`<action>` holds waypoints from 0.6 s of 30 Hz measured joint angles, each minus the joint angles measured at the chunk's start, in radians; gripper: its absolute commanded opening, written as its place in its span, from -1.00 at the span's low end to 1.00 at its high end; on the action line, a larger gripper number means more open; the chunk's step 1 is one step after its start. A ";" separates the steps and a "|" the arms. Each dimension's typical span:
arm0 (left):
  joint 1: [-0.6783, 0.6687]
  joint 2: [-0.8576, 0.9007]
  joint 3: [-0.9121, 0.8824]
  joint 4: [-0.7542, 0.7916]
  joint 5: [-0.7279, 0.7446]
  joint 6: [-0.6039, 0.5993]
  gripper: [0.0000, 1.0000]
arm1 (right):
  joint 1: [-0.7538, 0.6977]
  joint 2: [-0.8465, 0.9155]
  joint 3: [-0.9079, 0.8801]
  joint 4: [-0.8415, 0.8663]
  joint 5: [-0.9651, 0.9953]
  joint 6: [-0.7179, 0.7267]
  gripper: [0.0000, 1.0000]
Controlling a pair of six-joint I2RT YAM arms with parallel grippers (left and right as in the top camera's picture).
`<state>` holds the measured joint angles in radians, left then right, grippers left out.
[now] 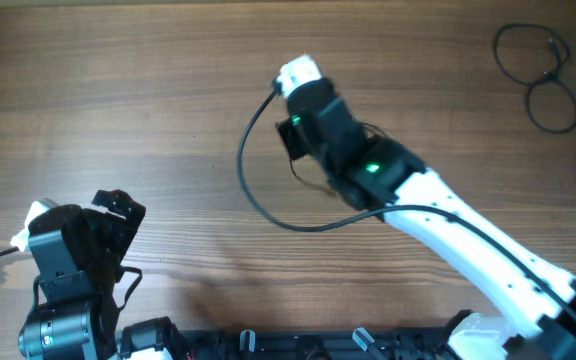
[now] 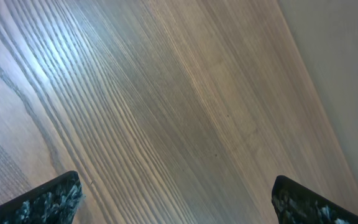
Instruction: Untangle cables
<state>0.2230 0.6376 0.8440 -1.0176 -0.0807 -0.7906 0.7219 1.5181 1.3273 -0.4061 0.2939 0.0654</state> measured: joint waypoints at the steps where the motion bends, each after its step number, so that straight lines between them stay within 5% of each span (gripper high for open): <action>1: 0.000 0.000 0.000 0.000 0.000 0.000 1.00 | -0.024 -0.017 0.000 0.023 0.006 -0.014 -0.91; 6: 0.000 0.000 0.000 0.000 0.000 0.000 1.00 | -0.261 -0.039 0.001 0.101 0.085 0.033 -0.91; 12: 0.000 0.000 0.000 0.000 0.000 0.000 1.00 | -0.460 0.008 0.000 -0.056 0.058 0.439 -0.91; 14: 0.000 0.000 0.000 0.000 0.000 0.000 1.00 | -0.470 0.079 0.000 -0.049 0.000 0.409 -0.84; 18: 0.000 0.000 0.000 0.000 0.000 0.000 1.00 | -0.464 0.247 -0.001 -0.022 -0.140 0.084 -0.76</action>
<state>0.2230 0.6376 0.8440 -1.0176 -0.0807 -0.7906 0.2577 1.7653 1.3266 -0.4282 0.1535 0.1490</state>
